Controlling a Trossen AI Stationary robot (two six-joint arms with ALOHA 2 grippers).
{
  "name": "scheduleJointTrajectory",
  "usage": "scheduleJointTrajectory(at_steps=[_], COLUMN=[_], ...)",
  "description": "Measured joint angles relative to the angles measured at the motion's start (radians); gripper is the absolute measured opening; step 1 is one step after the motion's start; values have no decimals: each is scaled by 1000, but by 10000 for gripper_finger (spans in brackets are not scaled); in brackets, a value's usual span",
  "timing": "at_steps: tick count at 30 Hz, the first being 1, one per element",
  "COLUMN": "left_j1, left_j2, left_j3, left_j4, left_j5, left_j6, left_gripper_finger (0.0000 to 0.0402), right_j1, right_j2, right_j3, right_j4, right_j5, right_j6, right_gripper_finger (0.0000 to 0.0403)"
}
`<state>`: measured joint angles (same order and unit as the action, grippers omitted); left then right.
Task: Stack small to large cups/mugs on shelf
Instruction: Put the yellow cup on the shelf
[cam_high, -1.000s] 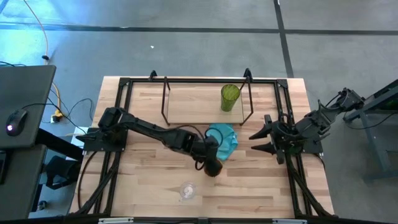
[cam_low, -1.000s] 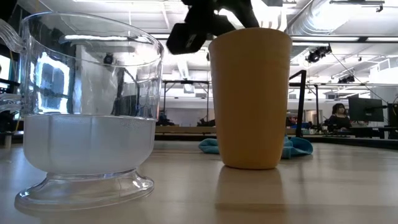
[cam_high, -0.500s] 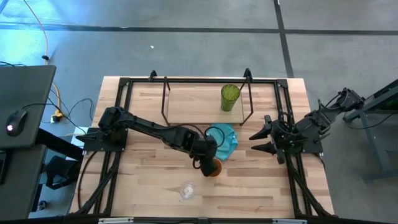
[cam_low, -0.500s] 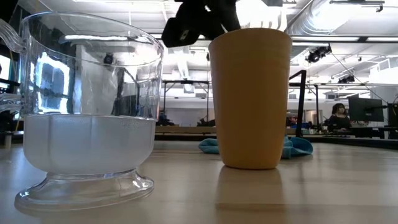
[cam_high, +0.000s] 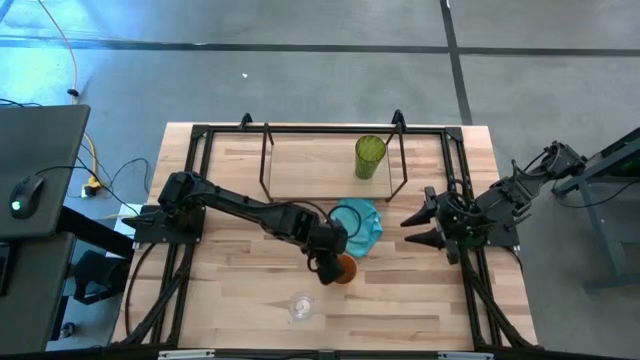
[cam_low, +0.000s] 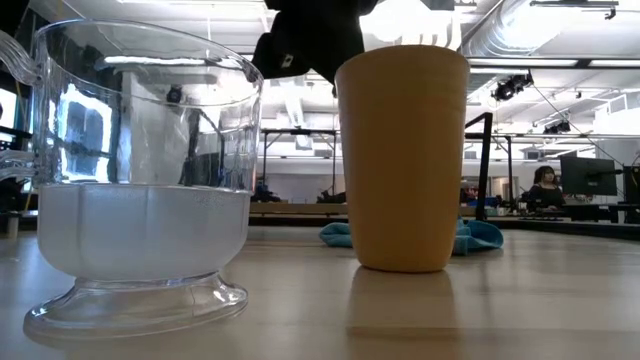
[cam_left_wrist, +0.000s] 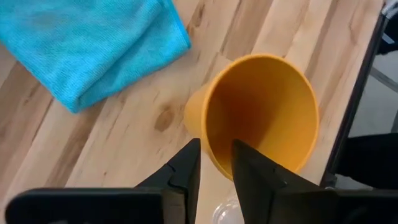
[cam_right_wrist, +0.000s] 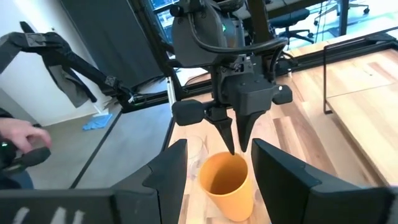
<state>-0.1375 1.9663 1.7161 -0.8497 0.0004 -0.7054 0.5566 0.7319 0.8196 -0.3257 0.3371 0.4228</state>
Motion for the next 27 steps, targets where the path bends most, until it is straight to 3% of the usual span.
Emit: scheduleJointTrajectory(at_steps=[4, 12, 15, 20, 27], left_j1=[0, 1, 1, 1, 1], left_j2=[0, -1, -1, -1, -1], left_j3=[0, 27, 27, 27, 27], left_j4=[-1, -87, -90, -88, -52], left_j5=[-7, -38, -46, -37, -38], left_j6=[-2, -20, -36, -43, -39], left_gripper_finger=[118, 266, 303, 311, 264], right_j1=[0, 0, 0, 0, 0], right_j2=[0, 0, 0, 0, 0], right_j3=[0, 0, 0, 0, 0], right_j4=[1, 1, 1, 1, 1], right_j5=[-13, -14, -15, -17, -20], right_j6=[7, 7, 7, 18, 24], right_gripper_finger=[172, 172, 172, 172, 172])
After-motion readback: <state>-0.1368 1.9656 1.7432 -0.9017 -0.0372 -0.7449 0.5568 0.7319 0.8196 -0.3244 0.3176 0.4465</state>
